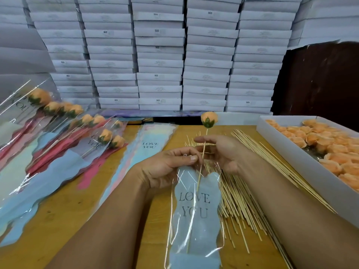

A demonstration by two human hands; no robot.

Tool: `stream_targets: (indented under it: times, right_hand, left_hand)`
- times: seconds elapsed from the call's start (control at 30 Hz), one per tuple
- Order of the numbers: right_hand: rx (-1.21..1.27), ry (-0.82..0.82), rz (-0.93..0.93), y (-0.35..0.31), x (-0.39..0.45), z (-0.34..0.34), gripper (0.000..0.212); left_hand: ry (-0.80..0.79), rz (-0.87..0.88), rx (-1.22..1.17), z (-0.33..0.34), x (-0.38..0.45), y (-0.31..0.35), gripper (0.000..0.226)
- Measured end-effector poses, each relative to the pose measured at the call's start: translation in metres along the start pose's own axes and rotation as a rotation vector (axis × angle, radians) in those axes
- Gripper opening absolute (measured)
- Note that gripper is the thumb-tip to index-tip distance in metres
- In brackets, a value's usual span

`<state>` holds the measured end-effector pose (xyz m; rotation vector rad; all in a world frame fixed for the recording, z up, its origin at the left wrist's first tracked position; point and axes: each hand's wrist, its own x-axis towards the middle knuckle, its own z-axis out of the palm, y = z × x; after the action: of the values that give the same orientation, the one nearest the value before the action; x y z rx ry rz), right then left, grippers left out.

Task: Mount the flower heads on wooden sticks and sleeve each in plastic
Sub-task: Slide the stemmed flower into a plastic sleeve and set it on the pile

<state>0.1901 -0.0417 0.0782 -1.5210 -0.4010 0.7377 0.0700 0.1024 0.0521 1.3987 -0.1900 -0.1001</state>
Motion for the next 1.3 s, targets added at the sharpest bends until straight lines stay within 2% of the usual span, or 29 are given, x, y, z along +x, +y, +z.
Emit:
stream_targets:
  times: [0.13,0.23,0.4,0.53,0.67,0.73,0.87,1.03,1.3]
  right_hand:
    - [-0.008,-0.091,-0.028,0.007,-0.010,0.003,0.024]
    - [0.023,-0.143,-0.059,0.008,-0.014,0.007,0.024]
    - [0.005,-0.152,-0.108,0.006,-0.015,0.005,0.028]
    - [0.103,0.009,-0.143,0.004,-0.010,0.001,0.027]
    - [0.239,0.077,-0.243,0.004,-0.004,-0.010,0.047]
    - [0.274,0.072,-0.260,0.004,-0.005,-0.011,0.033]
    - [0.242,0.031,-0.229,0.005,-0.006,-0.010,0.012]
    - [0.148,-0.048,-0.166,0.006,-0.009,-0.010,0.015]
    - [-0.031,-0.092,-0.181,0.007,-0.011,-0.011,0.021]
  left_hand:
    - [0.126,0.073,-0.059,-0.001,0.005,-0.003,0.008]
    - [0.226,0.105,-0.075,-0.004,0.008,-0.005,0.015]
    - [0.272,0.126,-0.107,-0.003,0.008,-0.002,0.014]
    - [0.252,0.120,-0.071,0.001,0.007,-0.002,0.011]
    - [0.170,0.077,0.003,0.003,0.005,0.000,0.009]
    - [0.109,0.053,0.006,0.003,0.005,0.000,0.010]
    - [0.083,0.033,-0.026,0.003,0.005,0.000,0.010]
    - [0.146,0.056,-0.064,0.005,0.005,0.002,0.012]
    - [0.291,0.167,-0.086,0.003,0.008,0.003,0.009]
